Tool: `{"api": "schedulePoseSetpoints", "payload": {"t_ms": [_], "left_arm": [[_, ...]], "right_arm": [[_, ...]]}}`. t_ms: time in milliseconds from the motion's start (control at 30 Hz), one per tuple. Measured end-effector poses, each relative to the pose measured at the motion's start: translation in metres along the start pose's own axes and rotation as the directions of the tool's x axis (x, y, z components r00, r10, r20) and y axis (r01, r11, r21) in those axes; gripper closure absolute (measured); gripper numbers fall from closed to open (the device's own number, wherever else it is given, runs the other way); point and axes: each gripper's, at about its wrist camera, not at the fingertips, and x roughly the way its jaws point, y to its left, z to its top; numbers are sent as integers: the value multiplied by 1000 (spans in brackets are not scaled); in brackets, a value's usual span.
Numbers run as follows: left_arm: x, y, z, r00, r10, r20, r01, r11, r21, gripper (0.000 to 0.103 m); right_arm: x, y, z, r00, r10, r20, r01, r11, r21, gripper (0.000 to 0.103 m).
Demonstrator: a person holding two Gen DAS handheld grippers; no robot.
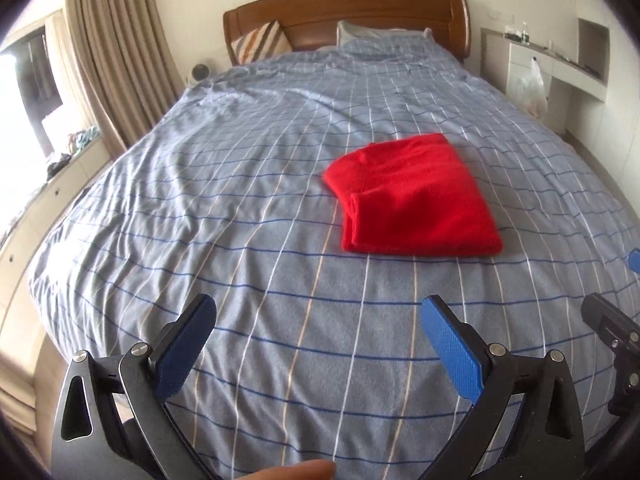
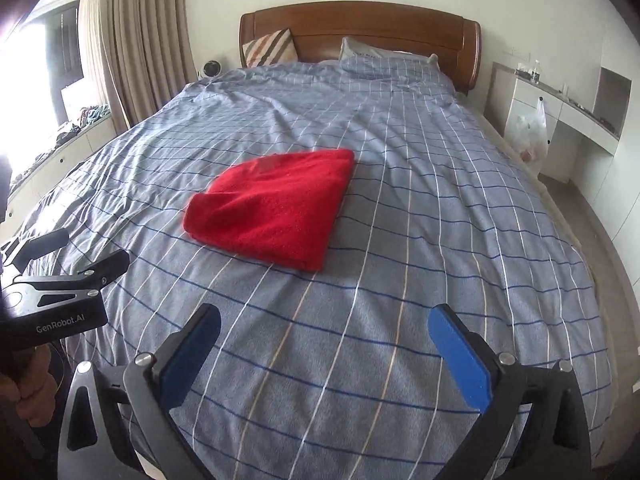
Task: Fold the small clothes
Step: 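Release the sweater and withdraw both grippers above the duvet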
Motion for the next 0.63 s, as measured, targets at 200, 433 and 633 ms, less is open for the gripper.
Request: {"api": "schedulePoseSetpoints", "payload": {"t_ms": [200, 433, 633], "left_arm": [[-17, 2, -5, 999, -42, -1, 42, 999, -10, 1], [-27, -3, -12, 997, -68, 20, 68, 998, -6, 0], [-32, -6, -14, 996, -82, 23, 82, 997, -7, 0]], "right_arm": [[-14, 6, -8, 999, -26, -21, 27, 1000, 8, 1], [-22, 11, -11, 999, -36, -10, 36, 999, 1, 1], [-25, 12, -9, 1000, -30, 2, 30, 999, 11, 1]]}}
